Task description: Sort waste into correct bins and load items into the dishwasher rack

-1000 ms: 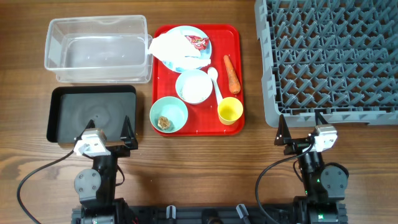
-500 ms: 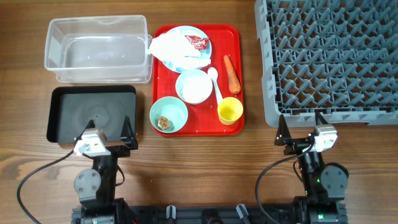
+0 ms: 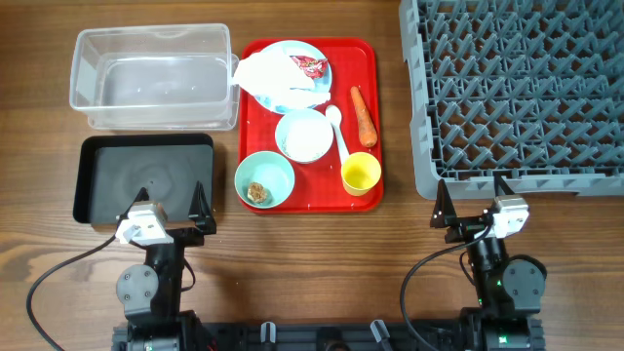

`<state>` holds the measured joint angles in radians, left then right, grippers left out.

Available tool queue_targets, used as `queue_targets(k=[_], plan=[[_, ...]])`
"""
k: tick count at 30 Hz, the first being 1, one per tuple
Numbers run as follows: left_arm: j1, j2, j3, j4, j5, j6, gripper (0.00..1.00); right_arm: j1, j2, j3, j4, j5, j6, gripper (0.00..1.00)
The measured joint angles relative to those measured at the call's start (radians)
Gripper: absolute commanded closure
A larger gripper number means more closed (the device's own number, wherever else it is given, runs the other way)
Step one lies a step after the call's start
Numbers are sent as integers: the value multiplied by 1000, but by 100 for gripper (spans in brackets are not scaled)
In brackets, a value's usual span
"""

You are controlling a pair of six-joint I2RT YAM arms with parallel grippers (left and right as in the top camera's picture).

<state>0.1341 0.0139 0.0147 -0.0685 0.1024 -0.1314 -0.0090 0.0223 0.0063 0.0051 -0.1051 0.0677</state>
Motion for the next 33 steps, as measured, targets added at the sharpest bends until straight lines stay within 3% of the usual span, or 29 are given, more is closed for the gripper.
queue_targets(k=[25,30,33], plan=[[0,0,-1,20,7,0,0,0,0,0,-1,21,-5,0],[0,0,1,68,119,0,0,0,1,0,226,35,38,0],[0,21,109,32,158,0,0,0,8,10,366,43,45,0]])
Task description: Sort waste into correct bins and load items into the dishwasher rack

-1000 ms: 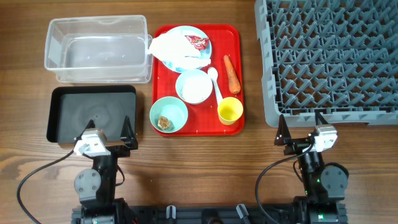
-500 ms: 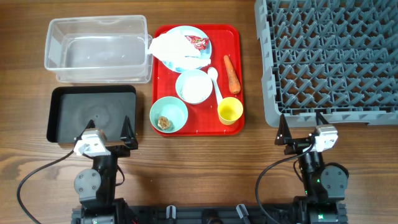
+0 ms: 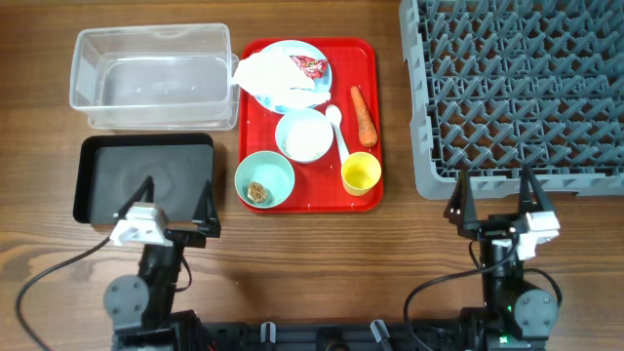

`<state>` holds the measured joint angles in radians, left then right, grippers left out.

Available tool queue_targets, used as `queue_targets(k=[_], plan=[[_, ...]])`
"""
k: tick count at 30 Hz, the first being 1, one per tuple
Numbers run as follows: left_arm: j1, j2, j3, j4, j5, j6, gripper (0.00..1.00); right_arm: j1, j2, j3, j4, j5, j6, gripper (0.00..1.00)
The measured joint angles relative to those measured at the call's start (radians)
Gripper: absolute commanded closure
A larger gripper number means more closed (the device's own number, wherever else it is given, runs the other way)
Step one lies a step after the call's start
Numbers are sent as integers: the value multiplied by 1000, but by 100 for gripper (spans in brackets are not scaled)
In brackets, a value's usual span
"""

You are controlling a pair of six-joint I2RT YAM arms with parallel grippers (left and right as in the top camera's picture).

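A red tray (image 3: 370, 54) holds a plate (image 3: 317, 83) with a crumpled white napkin (image 3: 263, 73) and a red wrapper (image 3: 310, 65). Also on the tray are a white bowl (image 3: 304, 135), a white spoon (image 3: 337, 127), a carrot (image 3: 363, 115), a yellow cup (image 3: 361, 174) and a green bowl (image 3: 264, 180) with a food scrap. My left gripper (image 3: 177, 198) is open at the black bin's near edge. My right gripper (image 3: 494, 195) is open at the near edge of the grey dishwasher rack (image 3: 522, 88). Neither holds anything.
A clear plastic bin (image 3: 151, 78) stands at the back left, and a black bin (image 3: 146, 166) lies in front of it. The rack fills the right back of the wooden table (image 3: 322, 253). Cables trail from both arm bases at the front.
My right gripper has shifted to the right and sits closer under the rack's near edge. The left gripper has moved slightly to the right and looks a little higher. Both stay open; the tray items are unmoved.
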<state>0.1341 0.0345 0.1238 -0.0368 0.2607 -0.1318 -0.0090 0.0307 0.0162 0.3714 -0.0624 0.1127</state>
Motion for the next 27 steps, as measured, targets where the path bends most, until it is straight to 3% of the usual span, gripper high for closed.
queue_targets(k=[5,10,13,21,27], plan=[[0,197,323,-133,26,5,0,0,196,203,62,11,-16,0],[0,575,670,-330,27,88,0,0,544,525,21,11,-65,0],[0,855,924,-499,27,106,0,0,800,793,-145,-11,-73,0],[-32,1389,1544,-1044,-26,116,0,0,1328,1488,-867,-168,-68,0],[-38,1529,1577,-1117,45,116,0,0,1424,1516,-940,-234,-4,0]])
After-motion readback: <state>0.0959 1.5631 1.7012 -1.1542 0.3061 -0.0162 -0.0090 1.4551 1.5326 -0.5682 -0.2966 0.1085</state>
